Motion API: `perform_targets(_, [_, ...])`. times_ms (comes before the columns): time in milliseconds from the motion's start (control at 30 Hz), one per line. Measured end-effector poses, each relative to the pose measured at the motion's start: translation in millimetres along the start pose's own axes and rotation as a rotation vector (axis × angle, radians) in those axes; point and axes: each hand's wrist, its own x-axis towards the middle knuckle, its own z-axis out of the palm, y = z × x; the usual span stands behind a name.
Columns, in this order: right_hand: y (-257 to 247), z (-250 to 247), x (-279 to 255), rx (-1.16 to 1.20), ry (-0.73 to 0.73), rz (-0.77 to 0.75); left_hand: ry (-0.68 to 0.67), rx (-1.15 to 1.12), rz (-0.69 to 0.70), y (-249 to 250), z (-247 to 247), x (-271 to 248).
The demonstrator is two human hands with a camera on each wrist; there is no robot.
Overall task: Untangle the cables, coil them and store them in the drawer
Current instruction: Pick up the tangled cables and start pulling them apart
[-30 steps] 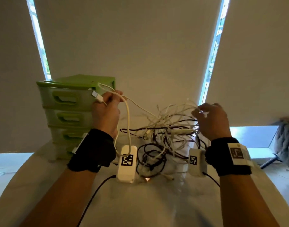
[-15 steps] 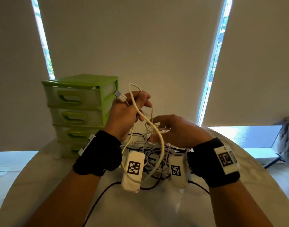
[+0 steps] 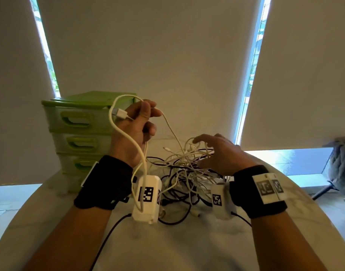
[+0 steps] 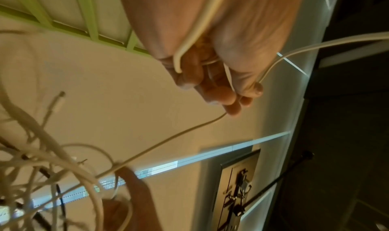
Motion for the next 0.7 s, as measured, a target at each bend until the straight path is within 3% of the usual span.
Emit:
perform_targets(133, [-23.9, 6.0, 0.1, 0.07, -0.018, -0.128, -0.078, 0.04, 0.039, -3.0, 5.3, -3.7])
perform_targets(300, [-23.0, 3.9, 4.0, 0.154, 0.173, -0.147, -0.045, 0.183, -0.008, -13.8, 6.2, -4.8])
perform_targets(433, [-26.0, -10.2, -1.3, 0.259, 0.302, -0.197, -0.292, 0.514, -0.174, -39.5, 7.6, -16.1])
perform_targets(533, [-31.1, -13.1, -5.3, 0.352, 0.354, -0.285, -0.432, 0.585, -0.196, -45.0, 14.6, -26.9])
perform_targets(633, [-28.1, -13.5, -5.2, 0.357, 0.282, -0.307, -0.384, 0.604, -0.134, -48.7, 13.9, -26.8])
perform_targets(700, [-20.0, -13.5, -5.7, 0.222, 0.149, -0.23, -0.229, 0.592, -0.091, -52.9, 9.6, -22.4])
